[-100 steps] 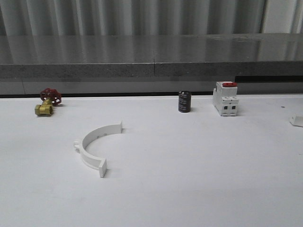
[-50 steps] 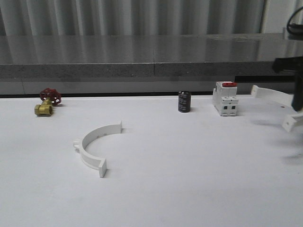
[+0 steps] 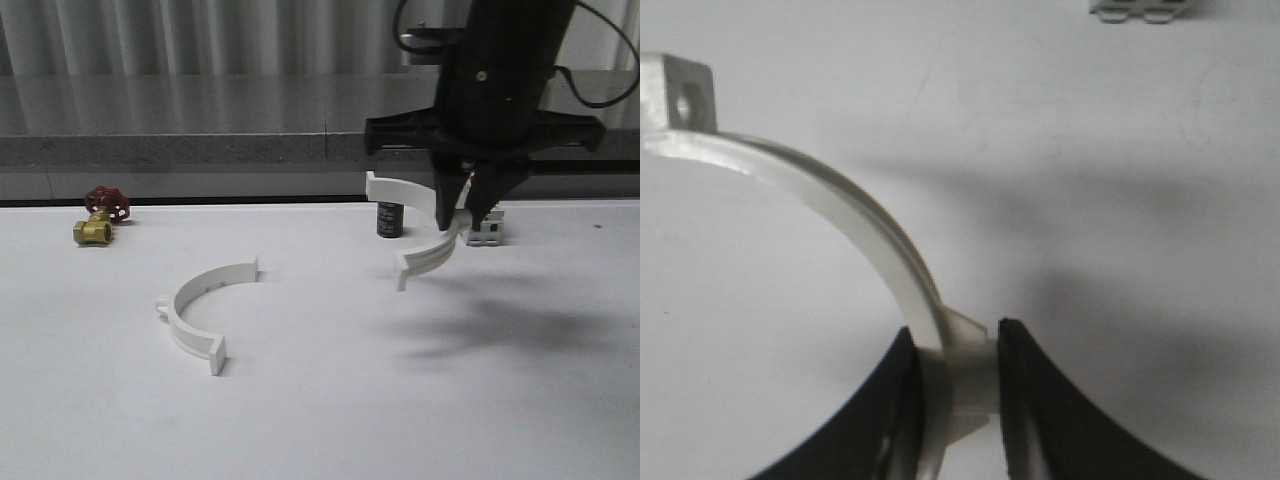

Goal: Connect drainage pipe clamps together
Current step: 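Carry the second clamp half with the right gripper toward the first half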

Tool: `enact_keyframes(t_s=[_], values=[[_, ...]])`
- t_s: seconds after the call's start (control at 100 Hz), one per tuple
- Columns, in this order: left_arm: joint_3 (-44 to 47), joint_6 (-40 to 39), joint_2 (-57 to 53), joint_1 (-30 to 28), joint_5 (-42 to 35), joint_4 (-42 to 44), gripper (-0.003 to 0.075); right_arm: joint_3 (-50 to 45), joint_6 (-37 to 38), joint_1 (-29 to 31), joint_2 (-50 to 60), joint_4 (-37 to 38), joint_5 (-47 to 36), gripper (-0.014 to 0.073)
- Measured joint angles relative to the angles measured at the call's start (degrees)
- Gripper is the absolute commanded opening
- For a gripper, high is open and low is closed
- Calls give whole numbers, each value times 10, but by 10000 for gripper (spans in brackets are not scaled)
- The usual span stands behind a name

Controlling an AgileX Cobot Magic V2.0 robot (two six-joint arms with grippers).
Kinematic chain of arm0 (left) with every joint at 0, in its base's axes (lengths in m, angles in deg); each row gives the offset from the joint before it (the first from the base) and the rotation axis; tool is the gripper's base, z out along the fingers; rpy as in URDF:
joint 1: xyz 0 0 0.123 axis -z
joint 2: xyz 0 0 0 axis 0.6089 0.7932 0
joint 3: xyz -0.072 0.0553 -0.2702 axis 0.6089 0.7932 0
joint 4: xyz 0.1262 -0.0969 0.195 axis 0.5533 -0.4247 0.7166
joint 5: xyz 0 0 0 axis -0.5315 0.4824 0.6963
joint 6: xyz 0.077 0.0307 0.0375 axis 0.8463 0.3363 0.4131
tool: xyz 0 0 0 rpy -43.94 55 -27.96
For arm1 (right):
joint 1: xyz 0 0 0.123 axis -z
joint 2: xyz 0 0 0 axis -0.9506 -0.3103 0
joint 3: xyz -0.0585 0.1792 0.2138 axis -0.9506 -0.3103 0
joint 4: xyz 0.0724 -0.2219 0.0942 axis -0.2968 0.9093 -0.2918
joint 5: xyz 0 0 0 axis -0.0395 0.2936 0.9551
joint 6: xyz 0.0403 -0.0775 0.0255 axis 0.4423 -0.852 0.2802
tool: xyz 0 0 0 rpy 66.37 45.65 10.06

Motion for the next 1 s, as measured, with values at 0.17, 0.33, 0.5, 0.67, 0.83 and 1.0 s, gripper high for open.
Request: enact_keyframes(t_s=[0.17,0.33,0.5,0.67,0.83,1.0], values=[[0,0,0,0,0,0,-20,20,79,-51,-36,40,0,90],[0,0,0,0,0,0,-20,56,103,-81,-78,43,8,90],[0,0,0,0,0,0,-20,98,121,-102,-111,43,21,90],[0,0,0,0,0,0,-20,128,144,-114,-137,43,28,90],[0,0,0,0,0,0,-20,134,153,-120,-147,43,31,90],[0,0,0,0,0,0,-20,135,167,-120,-148,43,34,90]])
